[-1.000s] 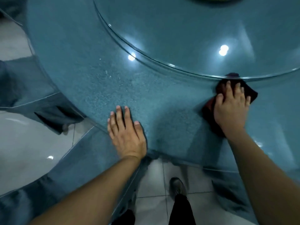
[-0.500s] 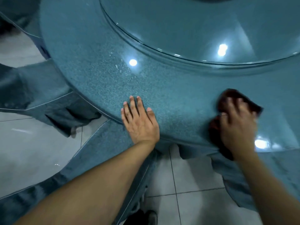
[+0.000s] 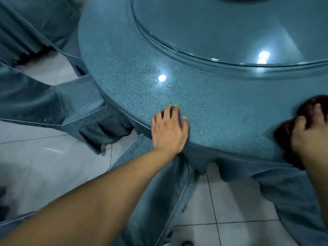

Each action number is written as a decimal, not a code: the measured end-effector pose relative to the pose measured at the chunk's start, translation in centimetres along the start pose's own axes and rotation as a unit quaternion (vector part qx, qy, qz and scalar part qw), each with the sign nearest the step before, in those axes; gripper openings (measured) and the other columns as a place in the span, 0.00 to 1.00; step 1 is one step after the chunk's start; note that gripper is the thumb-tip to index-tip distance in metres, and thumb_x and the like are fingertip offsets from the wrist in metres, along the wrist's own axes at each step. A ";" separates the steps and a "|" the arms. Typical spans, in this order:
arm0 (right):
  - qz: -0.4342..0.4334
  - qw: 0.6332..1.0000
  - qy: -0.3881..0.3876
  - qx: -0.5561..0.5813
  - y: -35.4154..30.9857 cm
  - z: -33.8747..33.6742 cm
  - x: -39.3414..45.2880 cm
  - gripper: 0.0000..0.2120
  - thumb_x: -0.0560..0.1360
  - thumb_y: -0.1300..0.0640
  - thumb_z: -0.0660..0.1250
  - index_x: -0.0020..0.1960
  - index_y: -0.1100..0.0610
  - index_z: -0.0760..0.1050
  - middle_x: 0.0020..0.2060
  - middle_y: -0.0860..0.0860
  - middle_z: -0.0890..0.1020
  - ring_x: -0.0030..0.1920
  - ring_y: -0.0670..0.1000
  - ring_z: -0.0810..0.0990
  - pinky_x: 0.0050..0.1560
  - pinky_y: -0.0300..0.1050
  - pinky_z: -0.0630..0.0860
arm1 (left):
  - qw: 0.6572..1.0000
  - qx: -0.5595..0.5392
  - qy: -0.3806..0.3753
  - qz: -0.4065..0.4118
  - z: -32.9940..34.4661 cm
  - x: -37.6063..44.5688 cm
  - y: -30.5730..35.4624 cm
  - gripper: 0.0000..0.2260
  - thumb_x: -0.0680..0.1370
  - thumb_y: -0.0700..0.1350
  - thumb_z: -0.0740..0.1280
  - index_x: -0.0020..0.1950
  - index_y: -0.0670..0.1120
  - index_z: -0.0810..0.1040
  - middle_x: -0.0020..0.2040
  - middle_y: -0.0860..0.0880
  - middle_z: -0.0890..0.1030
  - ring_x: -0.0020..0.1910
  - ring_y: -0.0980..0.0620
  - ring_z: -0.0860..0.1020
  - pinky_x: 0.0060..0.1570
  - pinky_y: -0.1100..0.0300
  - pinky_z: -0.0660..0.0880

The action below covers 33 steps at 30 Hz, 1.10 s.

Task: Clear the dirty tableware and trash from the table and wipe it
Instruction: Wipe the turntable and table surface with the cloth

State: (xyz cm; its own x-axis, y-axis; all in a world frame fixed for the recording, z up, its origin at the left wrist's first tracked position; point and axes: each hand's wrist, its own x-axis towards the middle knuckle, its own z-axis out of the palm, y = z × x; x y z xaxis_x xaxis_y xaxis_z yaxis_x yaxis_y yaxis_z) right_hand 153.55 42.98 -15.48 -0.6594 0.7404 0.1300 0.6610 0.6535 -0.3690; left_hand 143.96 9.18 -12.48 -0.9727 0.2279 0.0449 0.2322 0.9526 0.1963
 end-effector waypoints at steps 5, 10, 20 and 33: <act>-0.103 0.995 -0.013 -0.002 -15.2 3.0 -9.2 0.29 0.79 0.45 0.55 0.77 0.54 0.66 0.76 0.60 0.66 0.76 0.59 0.63 0.78 0.60 0.51 | 0.998 0.000 -0.009 0.060 -1.8 1.0 -9.3 0.25 0.81 0.55 0.51 0.74 0.47 0.70 0.74 0.46 0.69 0.69 0.42 0.69 0.70 0.46 0.65; -0.118 0.992 -0.042 -0.023 -25.2 7.3 -14.1 0.30 0.79 0.44 0.53 0.78 0.53 0.64 0.77 0.58 0.64 0.78 0.58 0.61 0.79 0.58 0.48 | 0.997 0.027 0.015 0.073 -3.1 6.6 -18.6 0.23 0.80 0.55 0.51 0.69 0.46 0.72 0.71 0.44 0.71 0.66 0.41 0.71 0.66 0.46 0.67; -0.011 0.997 -0.025 -0.066 -24.6 6.9 -16.3 0.30 0.80 0.41 0.49 0.80 0.48 0.59 0.79 0.56 0.60 0.79 0.56 0.57 0.79 0.58 0.49 | 0.987 -0.045 0.033 0.152 -1.9 18.9 -25.8 0.20 0.80 0.55 0.57 0.68 0.47 0.71 0.71 0.43 0.70 0.66 0.40 0.70 0.69 0.44 0.64; -0.125 0.988 -0.076 -0.047 -37.4 13.1 -6.7 0.29 0.79 0.42 0.50 0.79 0.47 0.62 0.79 0.54 0.61 0.79 0.52 0.58 0.79 0.54 0.48 | 0.983 -0.074 0.038 0.161 -1.6 19.2 -26.3 0.22 0.80 0.57 0.53 0.68 0.49 0.73 0.70 0.45 0.72 0.67 0.44 0.69 0.69 0.44 0.64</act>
State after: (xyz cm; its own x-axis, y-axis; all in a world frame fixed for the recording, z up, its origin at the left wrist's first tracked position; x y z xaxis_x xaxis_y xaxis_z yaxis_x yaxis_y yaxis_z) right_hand 128.52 11.50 -14.60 -0.8476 0.5269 0.0629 0.4970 0.8297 -0.2541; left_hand 119.18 -11.78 -15.24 -0.8469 0.4923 0.2009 0.5316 0.7921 0.2999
